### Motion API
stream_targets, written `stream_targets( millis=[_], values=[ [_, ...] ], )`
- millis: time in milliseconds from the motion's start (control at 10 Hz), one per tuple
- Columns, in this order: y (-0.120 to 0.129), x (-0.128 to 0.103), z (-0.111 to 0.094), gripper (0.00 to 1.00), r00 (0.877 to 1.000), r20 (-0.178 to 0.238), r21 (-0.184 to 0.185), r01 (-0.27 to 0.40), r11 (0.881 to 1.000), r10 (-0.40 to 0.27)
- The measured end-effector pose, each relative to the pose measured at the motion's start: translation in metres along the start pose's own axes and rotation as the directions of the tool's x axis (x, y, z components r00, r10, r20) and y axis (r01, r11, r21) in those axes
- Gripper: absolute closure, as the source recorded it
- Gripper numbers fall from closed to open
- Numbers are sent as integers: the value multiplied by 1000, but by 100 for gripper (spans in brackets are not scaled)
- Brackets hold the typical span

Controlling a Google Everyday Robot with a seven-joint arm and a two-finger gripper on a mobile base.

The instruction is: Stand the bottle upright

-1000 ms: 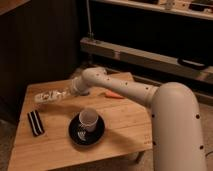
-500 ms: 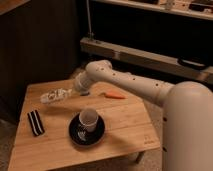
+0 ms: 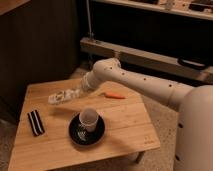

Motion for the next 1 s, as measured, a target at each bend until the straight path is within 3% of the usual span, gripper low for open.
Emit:
stream_targets(
  millis=[500, 800, 1000],
  values=[
    [-5, 21, -16, 83, 997, -53, 33, -47, 998, 48],
    [-8, 38, -36, 83, 986, -160, 54, -46, 997, 55],
    [-10, 44, -46, 83, 980, -191, 61, -47, 997, 58]
  ],
)
